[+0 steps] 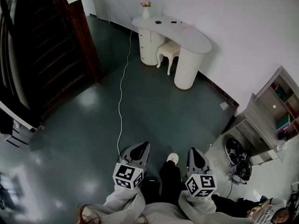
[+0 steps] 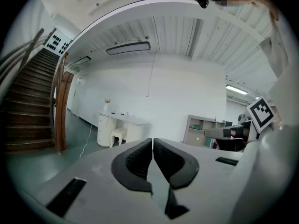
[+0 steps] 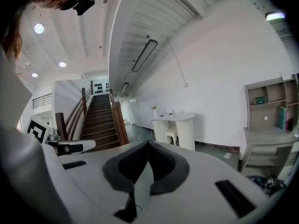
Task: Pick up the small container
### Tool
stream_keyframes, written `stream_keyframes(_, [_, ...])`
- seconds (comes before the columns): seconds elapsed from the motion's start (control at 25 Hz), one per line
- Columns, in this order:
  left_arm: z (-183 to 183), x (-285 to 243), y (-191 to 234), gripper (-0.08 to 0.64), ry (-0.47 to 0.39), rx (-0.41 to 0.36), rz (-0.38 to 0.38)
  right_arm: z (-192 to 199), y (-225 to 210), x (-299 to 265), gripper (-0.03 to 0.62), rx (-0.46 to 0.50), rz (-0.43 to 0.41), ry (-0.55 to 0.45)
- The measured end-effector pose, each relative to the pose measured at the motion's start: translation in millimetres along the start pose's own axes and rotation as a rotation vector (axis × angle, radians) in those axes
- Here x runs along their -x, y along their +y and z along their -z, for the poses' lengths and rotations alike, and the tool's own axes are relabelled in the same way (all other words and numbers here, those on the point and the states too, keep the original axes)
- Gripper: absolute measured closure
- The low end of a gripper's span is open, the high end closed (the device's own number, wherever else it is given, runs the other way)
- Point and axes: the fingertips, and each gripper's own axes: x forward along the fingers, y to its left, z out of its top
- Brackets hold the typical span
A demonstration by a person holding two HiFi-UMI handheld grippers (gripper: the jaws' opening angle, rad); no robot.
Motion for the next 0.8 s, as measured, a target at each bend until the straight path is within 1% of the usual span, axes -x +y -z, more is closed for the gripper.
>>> stream_keyframes(0.12, [-3.7,-13.5,9.8,0.538,0.0,-0.004,-0.013,-1.9,-7.6,-20.5,0.543,-0.009,-0.001,0.009])
stream_keyframes(0.32, [-10.7,-51.7,40.4,0.538,0.002,-0.004,-0.046,-10.4,-19.9,-72.4,0.543,-0.013,-0.023,0.017])
stream_keyframes(0.6, [-44.4,-133.6,92.1,0.538,-0.013,0.001,-0.095,-55.1,-58.2,-170.1,0.543,-0.004,-0.037,0.009])
stream_keyframes(0.8, [-65.3,-189.7,120.3,0.538,-0.023,0.01,-0.124,-80.4,-83.0,-226.4,0.543,0.009,-0.055,0.018])
